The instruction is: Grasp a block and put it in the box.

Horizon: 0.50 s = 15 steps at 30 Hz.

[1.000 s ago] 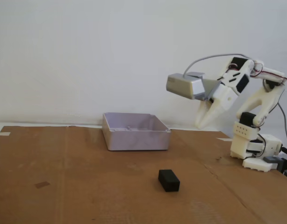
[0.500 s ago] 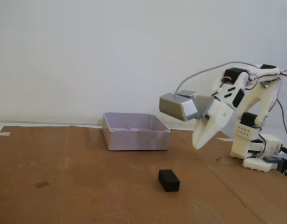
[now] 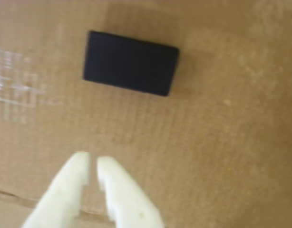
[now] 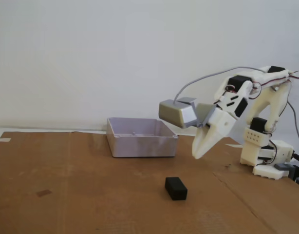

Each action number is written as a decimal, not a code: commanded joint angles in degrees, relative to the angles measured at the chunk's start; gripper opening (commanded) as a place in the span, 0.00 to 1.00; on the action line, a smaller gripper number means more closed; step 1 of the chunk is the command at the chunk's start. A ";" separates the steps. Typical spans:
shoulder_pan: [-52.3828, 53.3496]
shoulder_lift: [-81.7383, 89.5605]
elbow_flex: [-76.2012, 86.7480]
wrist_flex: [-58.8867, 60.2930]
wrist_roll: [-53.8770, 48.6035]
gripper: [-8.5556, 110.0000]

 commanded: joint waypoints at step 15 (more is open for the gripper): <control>4.04 0.62 -8.00 -2.99 -0.53 0.07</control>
